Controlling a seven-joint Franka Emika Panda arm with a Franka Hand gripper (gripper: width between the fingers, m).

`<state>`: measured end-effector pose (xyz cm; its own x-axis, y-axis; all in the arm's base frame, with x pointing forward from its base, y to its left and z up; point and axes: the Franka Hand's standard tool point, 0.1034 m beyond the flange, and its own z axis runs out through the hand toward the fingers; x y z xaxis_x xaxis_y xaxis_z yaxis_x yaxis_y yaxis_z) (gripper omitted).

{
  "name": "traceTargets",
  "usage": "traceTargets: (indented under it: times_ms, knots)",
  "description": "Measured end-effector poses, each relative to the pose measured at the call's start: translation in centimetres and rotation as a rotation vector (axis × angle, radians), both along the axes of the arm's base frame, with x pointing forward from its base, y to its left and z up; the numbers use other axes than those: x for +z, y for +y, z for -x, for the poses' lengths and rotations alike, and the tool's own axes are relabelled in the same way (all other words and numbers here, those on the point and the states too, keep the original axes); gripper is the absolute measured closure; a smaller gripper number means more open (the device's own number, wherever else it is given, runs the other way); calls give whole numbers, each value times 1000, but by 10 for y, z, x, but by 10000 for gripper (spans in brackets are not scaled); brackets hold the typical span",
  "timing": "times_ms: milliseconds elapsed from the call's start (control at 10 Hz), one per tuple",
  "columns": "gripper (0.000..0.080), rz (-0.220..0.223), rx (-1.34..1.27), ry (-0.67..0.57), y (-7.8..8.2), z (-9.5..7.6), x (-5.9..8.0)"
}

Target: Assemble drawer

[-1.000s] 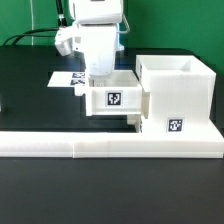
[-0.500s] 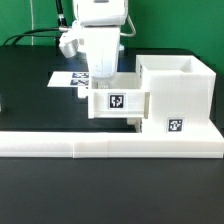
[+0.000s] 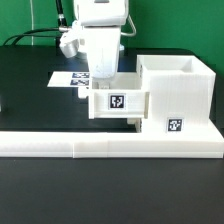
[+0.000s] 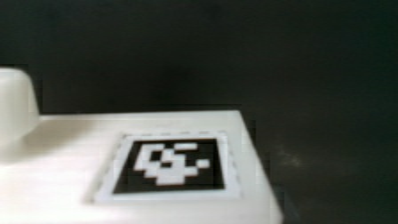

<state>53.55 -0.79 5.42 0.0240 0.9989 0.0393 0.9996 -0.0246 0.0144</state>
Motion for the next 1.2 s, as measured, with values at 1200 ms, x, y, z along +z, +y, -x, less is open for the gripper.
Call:
traceTargets:
  times_ms: [1200]
  knots:
    - [757,8,-3,5,14,-7,0]
